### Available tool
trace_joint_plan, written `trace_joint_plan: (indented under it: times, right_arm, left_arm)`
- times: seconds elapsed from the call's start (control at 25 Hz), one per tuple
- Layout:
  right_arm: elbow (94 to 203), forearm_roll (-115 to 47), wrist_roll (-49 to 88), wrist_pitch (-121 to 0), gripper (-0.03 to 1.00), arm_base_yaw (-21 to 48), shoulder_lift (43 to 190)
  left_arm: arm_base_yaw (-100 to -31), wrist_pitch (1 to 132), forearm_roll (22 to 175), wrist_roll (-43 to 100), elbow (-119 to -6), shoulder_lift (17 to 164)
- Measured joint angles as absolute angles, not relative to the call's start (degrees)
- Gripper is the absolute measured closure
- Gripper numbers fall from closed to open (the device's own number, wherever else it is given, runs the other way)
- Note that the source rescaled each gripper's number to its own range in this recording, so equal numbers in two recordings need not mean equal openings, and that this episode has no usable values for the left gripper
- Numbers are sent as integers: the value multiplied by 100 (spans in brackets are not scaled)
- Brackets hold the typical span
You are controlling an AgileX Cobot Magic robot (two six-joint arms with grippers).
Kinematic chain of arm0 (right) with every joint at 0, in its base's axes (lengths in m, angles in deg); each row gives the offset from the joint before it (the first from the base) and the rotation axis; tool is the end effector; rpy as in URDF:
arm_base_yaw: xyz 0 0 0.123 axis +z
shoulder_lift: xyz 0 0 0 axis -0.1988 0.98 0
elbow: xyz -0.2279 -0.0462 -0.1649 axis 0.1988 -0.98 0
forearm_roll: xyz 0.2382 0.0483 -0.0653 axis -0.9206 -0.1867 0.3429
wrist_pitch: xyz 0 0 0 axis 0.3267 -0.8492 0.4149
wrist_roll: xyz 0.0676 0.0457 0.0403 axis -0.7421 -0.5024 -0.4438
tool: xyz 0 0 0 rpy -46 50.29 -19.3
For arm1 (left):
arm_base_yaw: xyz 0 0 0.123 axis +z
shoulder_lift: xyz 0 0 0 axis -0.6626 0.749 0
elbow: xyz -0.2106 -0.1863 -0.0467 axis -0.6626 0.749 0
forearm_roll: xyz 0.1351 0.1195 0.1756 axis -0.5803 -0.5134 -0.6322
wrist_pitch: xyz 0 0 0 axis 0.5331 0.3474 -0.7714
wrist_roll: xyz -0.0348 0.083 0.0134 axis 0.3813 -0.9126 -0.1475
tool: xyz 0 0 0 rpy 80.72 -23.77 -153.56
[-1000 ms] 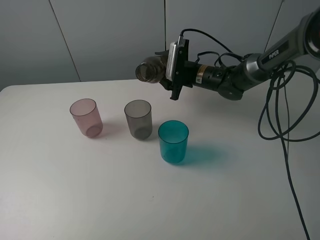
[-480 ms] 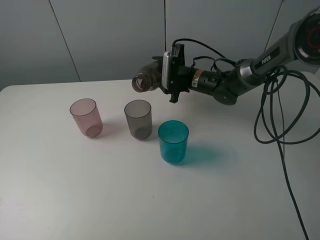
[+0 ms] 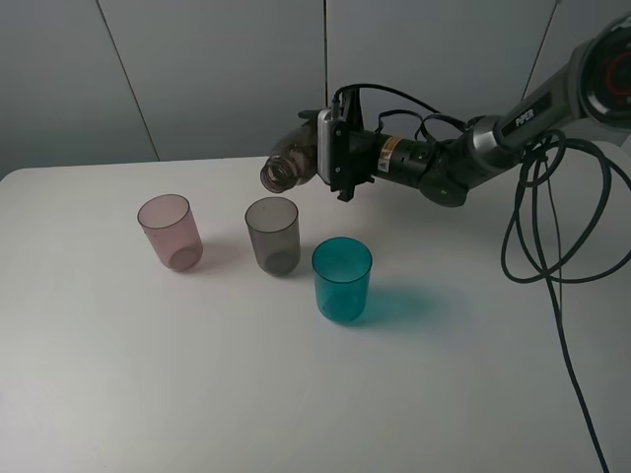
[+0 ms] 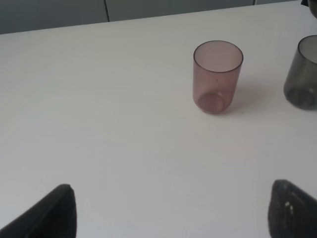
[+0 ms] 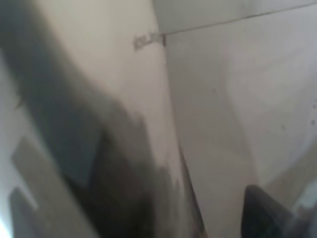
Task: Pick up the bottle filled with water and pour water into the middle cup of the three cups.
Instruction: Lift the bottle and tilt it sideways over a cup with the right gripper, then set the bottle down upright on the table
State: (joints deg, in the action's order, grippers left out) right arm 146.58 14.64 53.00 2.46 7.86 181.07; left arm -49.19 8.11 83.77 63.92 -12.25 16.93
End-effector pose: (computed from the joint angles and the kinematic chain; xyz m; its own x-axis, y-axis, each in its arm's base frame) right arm 0.4327 0.2026 0.0804 0.7519 -0.6303 -0.1932 -0.2300 0.0238 -0.9729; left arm -0.0076 0.0023 0.2785 -0.4582 0.0494 -0.8875 0.1159 0.9932 -0.0046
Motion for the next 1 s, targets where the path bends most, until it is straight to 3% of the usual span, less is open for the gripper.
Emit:
trace_joint_plan:
  times: [1.0]
  right_arm:
    - [14658, 1464, 6143, 324, 96, 786, 18107]
  left_arm:
    - [-4919, 811, 8377, 6392, -1225, 1693]
